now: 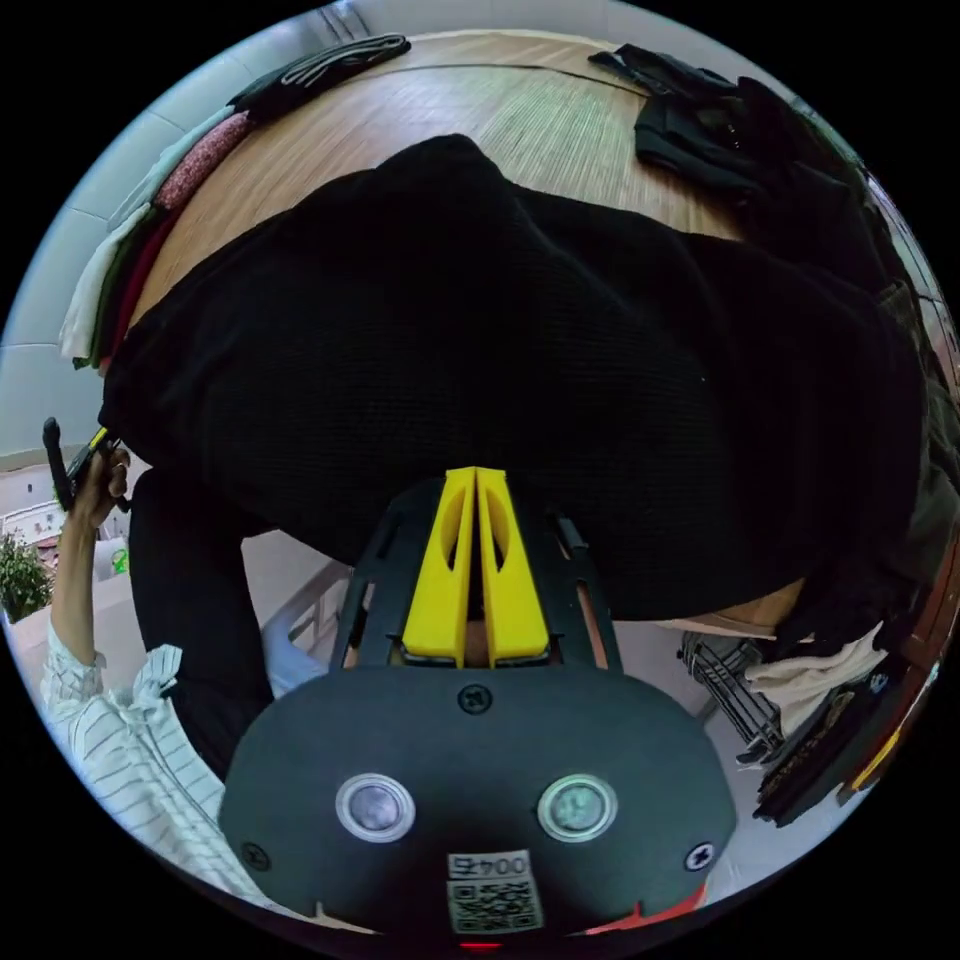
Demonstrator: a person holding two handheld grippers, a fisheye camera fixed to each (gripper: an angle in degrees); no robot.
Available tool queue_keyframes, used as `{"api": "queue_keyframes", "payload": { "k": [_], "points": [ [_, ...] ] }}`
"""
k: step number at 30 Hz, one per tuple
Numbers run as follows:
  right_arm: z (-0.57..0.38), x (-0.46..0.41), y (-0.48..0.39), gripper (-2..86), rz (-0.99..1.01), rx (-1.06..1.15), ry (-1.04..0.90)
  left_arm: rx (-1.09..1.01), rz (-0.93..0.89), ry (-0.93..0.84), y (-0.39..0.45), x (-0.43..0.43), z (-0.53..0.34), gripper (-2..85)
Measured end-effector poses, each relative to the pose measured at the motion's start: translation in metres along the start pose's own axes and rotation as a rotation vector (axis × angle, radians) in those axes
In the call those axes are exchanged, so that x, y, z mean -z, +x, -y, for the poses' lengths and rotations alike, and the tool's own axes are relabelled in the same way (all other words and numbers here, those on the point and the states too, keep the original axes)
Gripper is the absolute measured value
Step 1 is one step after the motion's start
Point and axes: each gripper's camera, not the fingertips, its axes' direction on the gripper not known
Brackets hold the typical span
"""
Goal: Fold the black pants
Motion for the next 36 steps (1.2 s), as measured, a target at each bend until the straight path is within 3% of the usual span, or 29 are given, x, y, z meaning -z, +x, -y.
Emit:
{"api": "queue_keyframes", "payload": {
  "k": [5, 9, 16, 22, 24, 28, 31, 34, 36],
  "points": [
    [0.013, -0.009, -0.001, -0.6, -0.06, 0.023, -0.041, -0.062, 0.118, -0.027, 0.026, -0.007, 0.011, 0.2],
    [-0.002, -0.016, -0.008, -0.5, -0.145, 0.086, 0.006, -0.019, 0.102, -0.002, 0.021, -0.013, 0.008, 0.6],
    [-0.067, -0.032, 0.032, -0.5, -0.028, -0.083, 0.295, 0.133, -0.028, -0.047, -0.028, -0.013, 0.016, 7.1],
    [-0.096, -0.047, 0.057, -0.5, 0.002, -0.098, 0.367, 0.3, -0.097, 0.184, -0.065, 0.058, 0.009, 14.7],
    [-0.106, -0.052, 0.065, -0.5, 0.008, -0.105, 0.39, 0.279, -0.098, 0.205, -0.06, 0.064, 0.022, 16.1],
    [-0.12, -0.062, 0.073, -0.5, -0.043, -0.082, 0.406, 0.047, 0.004, 0.066, -0.001, 0.009, 0.067, 18.2],
    [-0.127, -0.069, 0.088, -0.5, -0.03, -0.093, 0.399, -0.012, 0.099, -0.039, 0.017, -0.057, 0.071, 16.3],
    [-0.134, -0.072, 0.118, -0.5, 0.066, -0.132, 0.383, 0.024, 0.103, -0.147, -0.013, -0.115, 0.051, 7.9],
    [-0.14, -0.071, 0.14, -0.3, 0.159, -0.169, 0.36, 0.043, 0.082, -0.102, -0.039, -0.119, 0.029, 4.5]
  ]
}}
